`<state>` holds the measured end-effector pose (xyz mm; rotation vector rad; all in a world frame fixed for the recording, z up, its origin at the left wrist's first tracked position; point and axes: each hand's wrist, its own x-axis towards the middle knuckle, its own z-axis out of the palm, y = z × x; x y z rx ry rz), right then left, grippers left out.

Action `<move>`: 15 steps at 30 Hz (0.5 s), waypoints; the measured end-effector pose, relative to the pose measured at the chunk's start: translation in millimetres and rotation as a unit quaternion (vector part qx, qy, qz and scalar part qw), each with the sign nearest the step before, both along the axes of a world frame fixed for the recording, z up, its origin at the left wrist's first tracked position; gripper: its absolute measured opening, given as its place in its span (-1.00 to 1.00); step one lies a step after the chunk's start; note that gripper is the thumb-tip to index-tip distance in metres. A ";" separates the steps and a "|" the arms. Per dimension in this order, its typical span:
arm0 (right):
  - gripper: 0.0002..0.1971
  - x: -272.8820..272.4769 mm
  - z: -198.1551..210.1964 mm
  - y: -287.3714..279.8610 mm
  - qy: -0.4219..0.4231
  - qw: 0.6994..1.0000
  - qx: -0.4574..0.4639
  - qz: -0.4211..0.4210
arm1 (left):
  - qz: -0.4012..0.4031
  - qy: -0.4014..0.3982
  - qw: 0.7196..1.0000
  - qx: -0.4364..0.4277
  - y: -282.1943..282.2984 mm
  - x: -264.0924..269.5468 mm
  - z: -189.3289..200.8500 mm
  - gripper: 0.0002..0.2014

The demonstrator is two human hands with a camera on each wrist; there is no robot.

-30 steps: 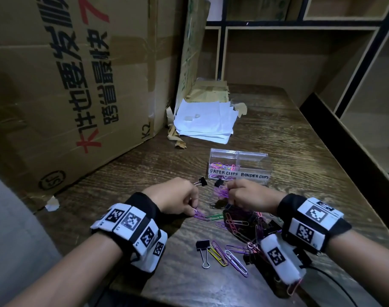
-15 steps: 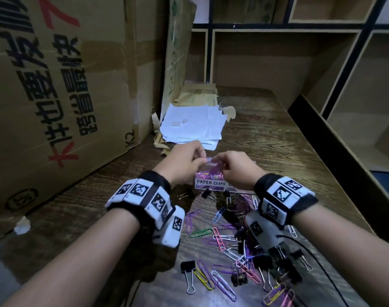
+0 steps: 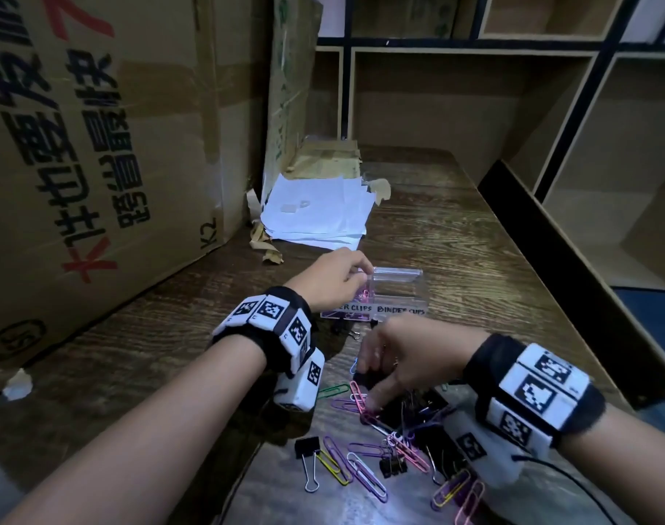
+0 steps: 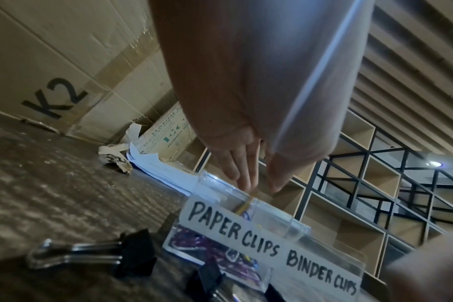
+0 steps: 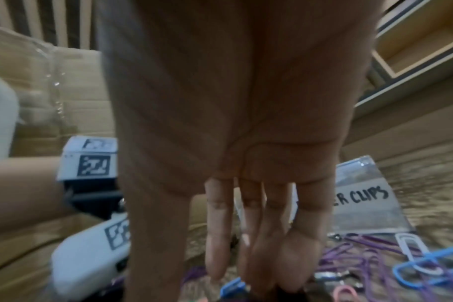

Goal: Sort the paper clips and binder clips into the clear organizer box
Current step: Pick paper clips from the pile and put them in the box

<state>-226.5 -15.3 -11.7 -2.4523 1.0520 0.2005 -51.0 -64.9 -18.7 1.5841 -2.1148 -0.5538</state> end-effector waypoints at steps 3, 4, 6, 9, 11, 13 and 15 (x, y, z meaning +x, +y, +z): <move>-0.71 4.3 -12.8 2.8 0.004 0.998 -0.053 0.045 | 0.017 0.001 0.998 -0.057 17.4 7.6 7.7 -0.81; -0.77 5.2 -16.1 2.3 -0.007 0.997 -0.057 0.044 | 0.012 -0.020 0.998 -0.061 25.8 12.6 11.9 -0.83; -0.87 5.8 -20.9 -1.7 -0.036 0.997 -0.054 0.036 | -0.008 -0.109 0.994 -0.004 44.4 25.4 20.9 -0.89; -0.92 11.2 -25.6 -5.8 -0.038 0.997 -0.064 0.023 | -0.003 -0.243 0.962 0.121 72.0 43.4 16.8 -0.69; -0.76 15.9 -24.5 -5.2 -0.024 0.996 -0.079 0.014 | 0.003 -0.257 0.955 0.149 84.9 46.3 0.8 -0.52; -0.61 22.4 -23.8 -3.1 0.006 0.995 -0.097 0.031 | 0.006 -0.243 0.959 0.143 91.6 44.6 -16.8 -0.46; -0.74 27.0 -23.2 0.1 0.009 0.996 -0.085 0.028 | 0.006 -0.207 0.969 0.132 93.7 42.1 -26.9 -0.53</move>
